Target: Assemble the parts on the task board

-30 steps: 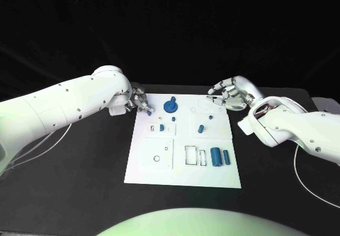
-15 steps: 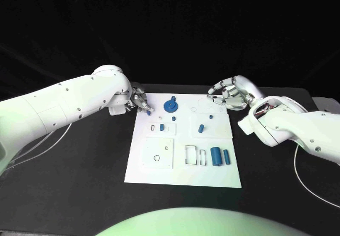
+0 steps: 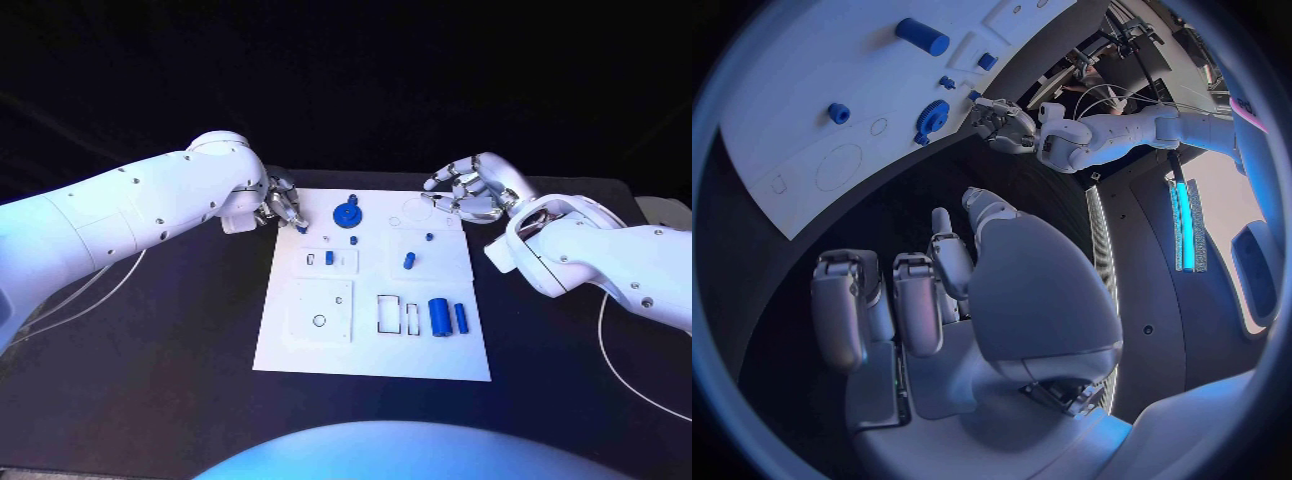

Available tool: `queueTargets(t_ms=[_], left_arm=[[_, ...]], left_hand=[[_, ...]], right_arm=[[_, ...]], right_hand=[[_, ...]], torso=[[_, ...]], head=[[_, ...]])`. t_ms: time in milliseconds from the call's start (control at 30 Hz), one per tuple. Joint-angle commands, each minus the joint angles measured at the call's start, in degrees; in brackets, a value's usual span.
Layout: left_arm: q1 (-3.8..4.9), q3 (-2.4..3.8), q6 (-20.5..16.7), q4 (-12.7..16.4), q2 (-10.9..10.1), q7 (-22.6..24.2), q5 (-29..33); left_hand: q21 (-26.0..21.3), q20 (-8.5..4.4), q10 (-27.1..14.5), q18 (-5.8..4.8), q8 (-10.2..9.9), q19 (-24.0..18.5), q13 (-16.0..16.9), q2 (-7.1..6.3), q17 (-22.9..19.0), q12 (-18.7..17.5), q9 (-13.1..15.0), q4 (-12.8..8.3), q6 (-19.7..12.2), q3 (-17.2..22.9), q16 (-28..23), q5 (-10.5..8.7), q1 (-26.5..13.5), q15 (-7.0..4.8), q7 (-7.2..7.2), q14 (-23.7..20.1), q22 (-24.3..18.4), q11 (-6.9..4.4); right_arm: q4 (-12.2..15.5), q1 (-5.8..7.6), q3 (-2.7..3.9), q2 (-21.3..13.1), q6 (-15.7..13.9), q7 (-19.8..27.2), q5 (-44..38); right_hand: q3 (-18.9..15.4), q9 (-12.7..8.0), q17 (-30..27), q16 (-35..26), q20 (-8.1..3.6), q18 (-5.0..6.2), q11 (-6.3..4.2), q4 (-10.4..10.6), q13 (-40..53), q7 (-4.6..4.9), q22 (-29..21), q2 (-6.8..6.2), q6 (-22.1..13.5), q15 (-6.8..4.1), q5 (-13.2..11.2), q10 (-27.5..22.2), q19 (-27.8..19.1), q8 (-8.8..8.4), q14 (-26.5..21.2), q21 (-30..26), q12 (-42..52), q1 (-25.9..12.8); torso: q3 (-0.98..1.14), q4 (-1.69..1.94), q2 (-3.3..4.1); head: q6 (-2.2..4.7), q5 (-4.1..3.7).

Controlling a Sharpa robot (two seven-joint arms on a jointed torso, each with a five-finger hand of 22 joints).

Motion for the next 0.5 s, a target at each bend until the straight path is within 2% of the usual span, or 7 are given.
queueTargets(t_ms=[33, 233, 367, 500], left_arm=[[0.01, 0.01, -1.36, 0.25, -0.1, 0.43, 1.96], [0.01, 0.02, -3.75, 1.32, -0.95, 0.28, 5.29], [0.03, 0.02, -5.64, 3.44, -2.41, 0.07, 8.65], [0.04, 0.0, -8.43, 6.95, -4.65, 0.21, 11.26]], left_hand=[[0.24, 0.21, 0.66, -0.32, 0.3, 0.17, 0.5, -0.28, 9.33, 0.51, 1.41, -9.12, 0.11, 9.76, 0.32, 0.21, -1.35, 0.17, 0.18, 4.63, 0.12, -0.05], [0.5, 0.19, 1.8, -0.39, 0.69, 0.4, 1.99, -0.52, 8.95, 1.76, 1.56, -10.03, 0.53, 11.48, 0.15, 0.37, -2.52, 0.06, 0.04, 4.54, 0.58, -0.19], [0.81, 0.07, 2.84, -0.48, 1.04, 0.7, 3.37, -1.03, 8.76, 2.9, 1.64, -10.9, 1.01, 13.18, 0.08, 0.88, -3.83, -0.12, -0.16, 4.51, 1.11, -0.39], [1.25, -0.11, 3.7, -0.62, 1.39, 1.14, 4.47, -1.57, 8.59, 3.8, 1.72, -11.72, 1.5, 14.78, 0.02, 1.57, -5.11, -0.31, -0.37, 4.49, 1.92, -0.6]], right_arm=[[0.01, -0.05, 0.0, 0.07, 0.6, 0.48, -0.23], [0.02, -0.07, 0.0, 0.06, 0.6, 0.5, -0.23], [-0.03, -0.08, 0.0, 0.03, 0.6, 0.48, -0.22], [-0.04, -0.1, 0.0, -0.02, 0.61, 0.46, -0.19]], right_hand=[[0.31, 0.09, 9.92, -0.26, -0.4, 0.56, -0.19, -0.08, 0.35, -0.07, 11.82, -0.08, -0.44, -0.5, 0.37, -0.07, 3.11, 0.21, 4.6, -0.26, -0.09, -0.64], [0.31, 0.09, 9.92, -0.26, -0.4, 0.56, -0.19, -0.08, 0.35, -0.07, 11.82, -0.08, -0.44, -0.5, 0.37, -0.07, 3.11, 0.21, 4.6, -0.26, -0.09, -0.64], [0.31, 0.09, 9.92, -0.26, -0.4, 0.56, -0.19, -0.08, 0.35, -0.07, 11.82, -0.08, -0.44, -0.5, 0.37, -0.07, 3.11, 0.21, 4.6, -0.26, -0.09, -0.64], [0.31, 0.09, 9.92, -0.26, -0.4, 0.56, -0.19, -0.08, 0.35, -0.07, 11.82, -0.08, -0.44, -0.5, 0.37, -0.07, 3.11, 0.21, 4.6, -0.26, -0.09, -0.64]], torso=[[0.03, 0.0, 0.0], [0.06, 0.0, -0.09], [0.06, 0.04, -0.19], [0.12, 0.11, -0.17]], head=[[0.02, 0.05], [0.07, 0.25], [0.13, 0.3], [0.28, 0.49]])
